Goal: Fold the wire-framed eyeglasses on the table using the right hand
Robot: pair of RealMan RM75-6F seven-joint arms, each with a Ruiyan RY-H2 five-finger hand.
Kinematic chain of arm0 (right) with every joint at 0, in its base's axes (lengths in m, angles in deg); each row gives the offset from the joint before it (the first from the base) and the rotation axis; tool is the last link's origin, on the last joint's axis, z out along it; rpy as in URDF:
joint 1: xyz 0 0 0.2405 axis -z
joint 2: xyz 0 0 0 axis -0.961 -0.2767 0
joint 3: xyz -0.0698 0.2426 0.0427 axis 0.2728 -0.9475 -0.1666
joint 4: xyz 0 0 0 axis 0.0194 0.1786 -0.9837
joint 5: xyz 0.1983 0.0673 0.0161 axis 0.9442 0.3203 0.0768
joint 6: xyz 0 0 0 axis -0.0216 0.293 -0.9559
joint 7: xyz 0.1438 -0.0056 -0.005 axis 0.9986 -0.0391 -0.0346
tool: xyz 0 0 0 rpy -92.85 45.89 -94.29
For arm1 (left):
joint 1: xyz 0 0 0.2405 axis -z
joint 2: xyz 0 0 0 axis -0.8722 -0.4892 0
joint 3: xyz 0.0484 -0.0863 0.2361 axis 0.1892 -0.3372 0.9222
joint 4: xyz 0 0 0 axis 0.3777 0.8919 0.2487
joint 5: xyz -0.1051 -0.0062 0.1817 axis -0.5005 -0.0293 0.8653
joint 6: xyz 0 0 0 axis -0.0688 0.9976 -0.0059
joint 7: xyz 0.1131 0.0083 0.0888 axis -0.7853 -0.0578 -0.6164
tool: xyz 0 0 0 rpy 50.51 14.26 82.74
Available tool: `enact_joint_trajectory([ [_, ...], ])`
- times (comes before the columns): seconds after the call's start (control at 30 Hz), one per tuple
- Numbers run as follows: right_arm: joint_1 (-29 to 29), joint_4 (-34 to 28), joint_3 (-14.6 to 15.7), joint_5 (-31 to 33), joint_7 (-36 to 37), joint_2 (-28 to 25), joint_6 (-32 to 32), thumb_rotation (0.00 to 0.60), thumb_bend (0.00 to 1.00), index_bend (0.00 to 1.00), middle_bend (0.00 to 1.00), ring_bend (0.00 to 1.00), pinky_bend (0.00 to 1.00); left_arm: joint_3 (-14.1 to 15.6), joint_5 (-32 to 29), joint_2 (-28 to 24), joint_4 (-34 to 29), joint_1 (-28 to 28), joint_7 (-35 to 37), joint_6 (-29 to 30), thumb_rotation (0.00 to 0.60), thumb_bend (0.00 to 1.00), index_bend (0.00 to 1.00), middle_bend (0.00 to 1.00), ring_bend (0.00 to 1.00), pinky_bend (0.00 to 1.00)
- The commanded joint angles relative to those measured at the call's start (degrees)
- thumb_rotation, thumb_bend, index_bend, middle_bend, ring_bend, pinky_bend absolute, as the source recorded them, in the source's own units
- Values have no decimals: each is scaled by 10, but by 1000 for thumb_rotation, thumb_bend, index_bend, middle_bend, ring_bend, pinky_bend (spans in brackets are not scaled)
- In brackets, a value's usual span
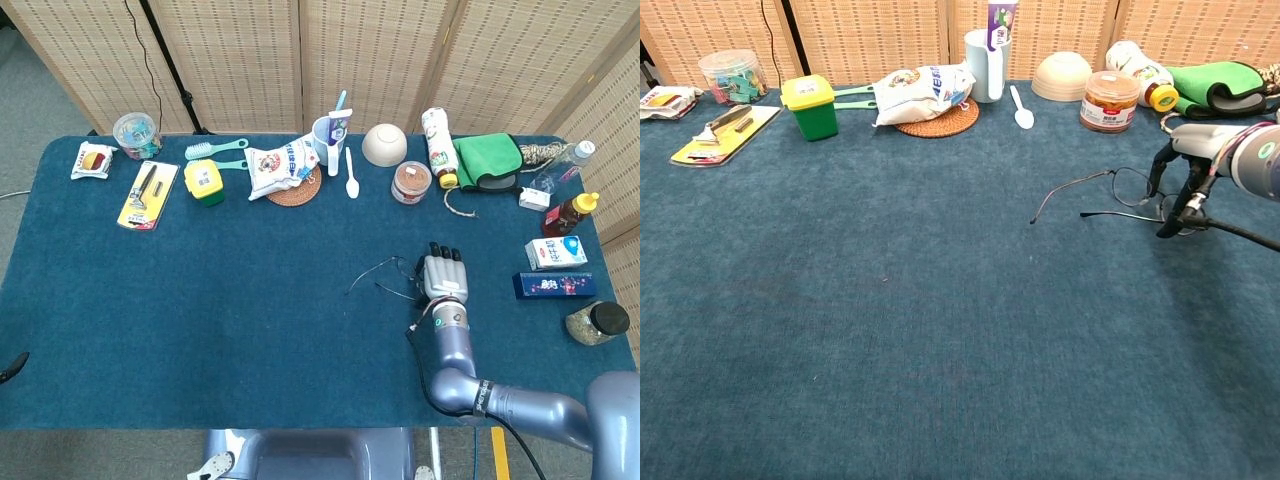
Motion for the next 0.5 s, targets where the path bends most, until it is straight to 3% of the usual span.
enact_joint_trajectory([
  [0.03,0,3,-2,2,-4,3,-1,600,173,403,74,0,0,0,0,0,0,0,1,0,485,190,162,38,30,0],
  [0.23,1,19,-7,6,-12,9,-7,600,288,445,96,0,0,0,-2,-1,1,-2,2,1,484,191,162,38,29,0],
  [0.5,1,38,-15,11,-20,13,-20,600,344,496,128,0,0,1,-2,-2,2,-3,3,-1,486,190,162,38,26,0],
])
